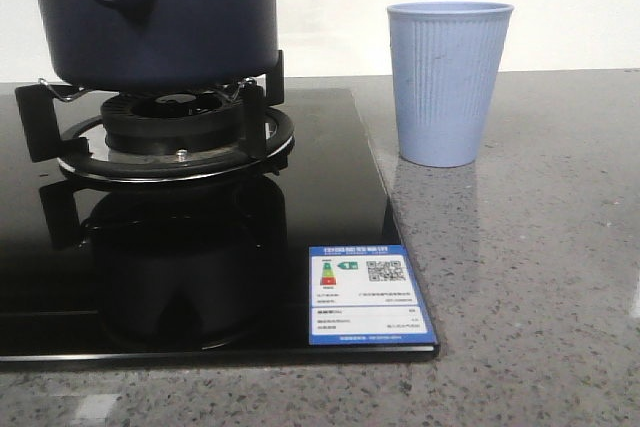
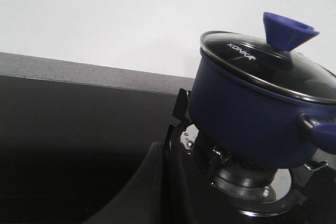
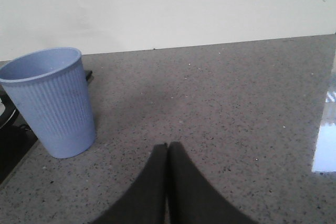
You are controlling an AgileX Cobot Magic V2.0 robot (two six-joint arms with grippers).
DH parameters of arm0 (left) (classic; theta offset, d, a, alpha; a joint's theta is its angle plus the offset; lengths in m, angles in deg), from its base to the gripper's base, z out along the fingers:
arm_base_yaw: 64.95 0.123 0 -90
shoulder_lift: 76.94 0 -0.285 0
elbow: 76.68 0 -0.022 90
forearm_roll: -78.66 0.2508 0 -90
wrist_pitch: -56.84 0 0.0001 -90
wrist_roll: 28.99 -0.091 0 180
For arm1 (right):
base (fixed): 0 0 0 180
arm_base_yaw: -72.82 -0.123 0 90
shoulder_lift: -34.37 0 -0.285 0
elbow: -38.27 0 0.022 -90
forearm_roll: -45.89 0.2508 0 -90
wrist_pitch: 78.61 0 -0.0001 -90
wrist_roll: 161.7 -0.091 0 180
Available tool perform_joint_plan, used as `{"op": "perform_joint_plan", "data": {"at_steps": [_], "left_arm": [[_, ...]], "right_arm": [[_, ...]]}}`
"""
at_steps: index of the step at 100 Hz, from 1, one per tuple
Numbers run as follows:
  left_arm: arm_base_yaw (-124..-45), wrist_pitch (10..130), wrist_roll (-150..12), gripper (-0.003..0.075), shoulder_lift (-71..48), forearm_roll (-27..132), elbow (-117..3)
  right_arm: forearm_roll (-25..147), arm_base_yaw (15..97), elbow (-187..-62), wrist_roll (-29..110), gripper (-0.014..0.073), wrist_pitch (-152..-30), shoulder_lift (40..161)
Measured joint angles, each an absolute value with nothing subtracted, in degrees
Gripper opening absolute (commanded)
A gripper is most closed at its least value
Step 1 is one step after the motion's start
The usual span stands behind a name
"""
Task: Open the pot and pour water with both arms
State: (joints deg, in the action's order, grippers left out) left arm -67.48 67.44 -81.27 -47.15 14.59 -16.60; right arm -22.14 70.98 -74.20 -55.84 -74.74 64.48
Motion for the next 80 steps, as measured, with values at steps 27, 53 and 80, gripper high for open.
{"op": "perform_joint_plan", "data": {"at_steps": [27, 53, 80], "left_arm": [[-67.48, 66.80, -79.44, -0.0019, -47.15, 17.25, -16.60], [-67.48, 59.60, -34.16, -0.0019, -49.19, 63.92, -14.85], [-67.48, 57.30, -26.56, -0.0019, -62.34, 72.51, -3.44]], "right_arm": [[-22.14, 70.98, -74.20, -55.84, -0.0067, -74.83, 64.48], [-22.14, 70.98, -74.20, -55.84, -0.0067, -74.83, 64.48], [-22.14, 70.98, -74.20, -55.84, -0.0067, -74.83, 64.48]]}}
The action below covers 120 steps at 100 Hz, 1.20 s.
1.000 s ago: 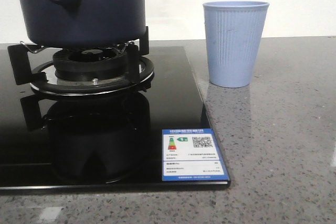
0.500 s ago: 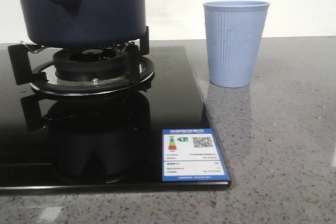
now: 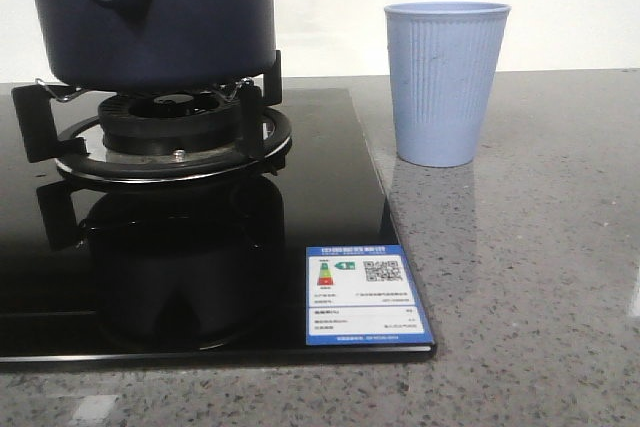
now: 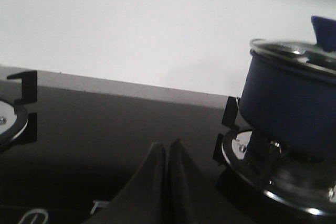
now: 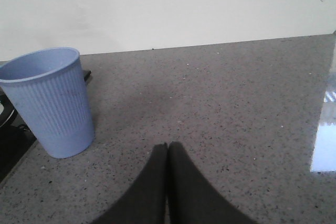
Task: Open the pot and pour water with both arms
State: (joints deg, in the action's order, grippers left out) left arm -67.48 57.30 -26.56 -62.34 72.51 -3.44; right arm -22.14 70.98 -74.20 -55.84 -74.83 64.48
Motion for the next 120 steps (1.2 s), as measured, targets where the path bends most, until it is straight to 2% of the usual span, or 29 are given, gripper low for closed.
{"op": "perform_joint_plan", "data": {"at_steps": [22, 54, 120], "left_arm": [[-67.48, 59.66, -26.33, -0.0019, -69.39, 73.16, 0.58], [-67.48, 63.93, -26.30, -0.0019, -69.38, 73.56, 0.58], [-67.48, 64.30, -26.30, -0.0019, -69.38, 73.56, 0.58]], "right_arm": [[-22.14, 70.98, -74.20, -55.84, -0.0067, -74.83, 64.48], [-22.14, 70.98, -74.20, -55.84, -0.0067, -74.83, 64.48], [-22.14, 70.98, -74.20, -55.84, -0.0067, -74.83, 64.48]]}}
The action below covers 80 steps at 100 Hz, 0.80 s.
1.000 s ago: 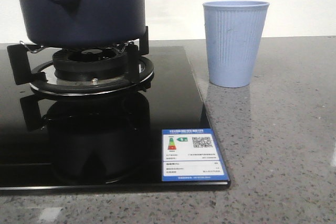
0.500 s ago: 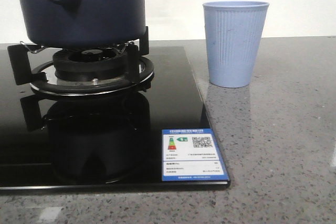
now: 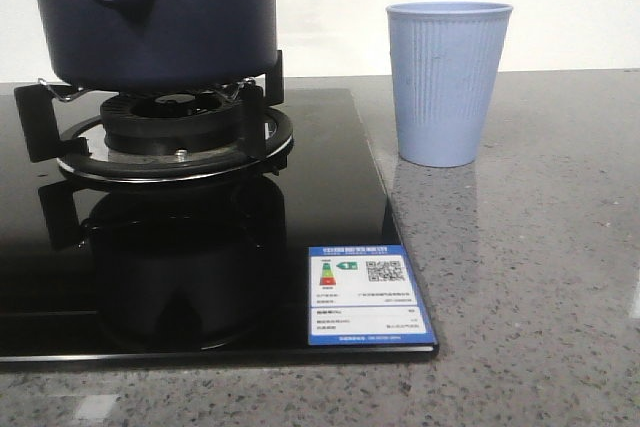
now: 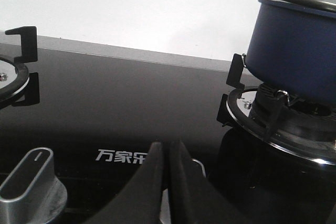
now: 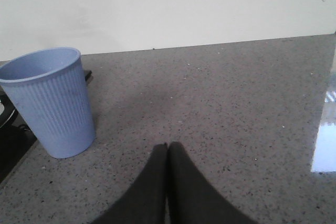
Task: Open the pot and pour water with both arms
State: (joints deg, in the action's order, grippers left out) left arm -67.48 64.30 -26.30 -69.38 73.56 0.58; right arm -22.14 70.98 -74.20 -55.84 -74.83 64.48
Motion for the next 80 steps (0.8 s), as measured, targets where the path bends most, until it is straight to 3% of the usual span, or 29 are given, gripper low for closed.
{"op": "perform_joint_plan", "data": {"at_steps": [52, 80], "left_arm": [[-67.48, 64.30, -26.30, -0.0019, -69.38, 73.56, 0.58], [-67.48, 64.30, -26.30, -0.0019, -69.38, 73.56, 0.58]], "right_arm": [[-26.37, 70.98, -74.34, -56.91, -0.0067, -70.47, 64.48], [-51.04, 70.98, -78.69, -82.30, -0.0067, -69.39, 64.48]]}}
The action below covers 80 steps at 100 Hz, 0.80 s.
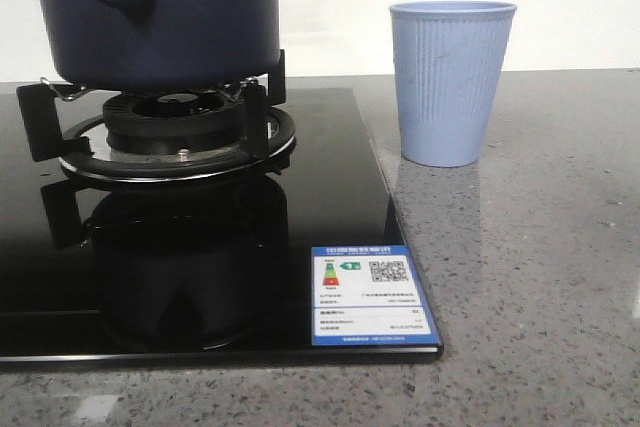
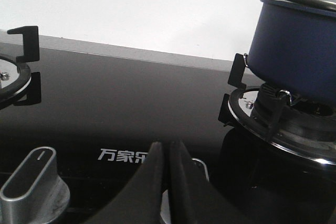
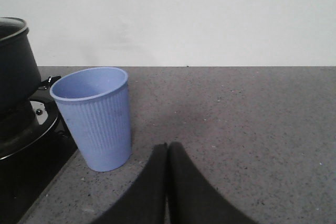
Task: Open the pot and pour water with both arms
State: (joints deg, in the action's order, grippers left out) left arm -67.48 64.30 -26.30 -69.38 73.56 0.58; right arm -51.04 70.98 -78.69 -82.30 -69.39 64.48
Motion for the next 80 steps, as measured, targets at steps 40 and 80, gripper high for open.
{"op": "perform_joint_plan", "data": {"at_steps": [40, 80], "left_arm": [[-67.48, 64.39, -26.30, -0.0019, -69.38, 73.56, 0.58], [-67.48, 64.39, -26.30, -0.0019, -69.38, 73.56, 0.58]], "right_arm": [[-54.80, 70.98, -78.81, -91.35, -0.0067, -73.38, 64.48], [6.57, 70.98, -78.81, -23.75, -0.0067, -79.40, 63.35]]}}
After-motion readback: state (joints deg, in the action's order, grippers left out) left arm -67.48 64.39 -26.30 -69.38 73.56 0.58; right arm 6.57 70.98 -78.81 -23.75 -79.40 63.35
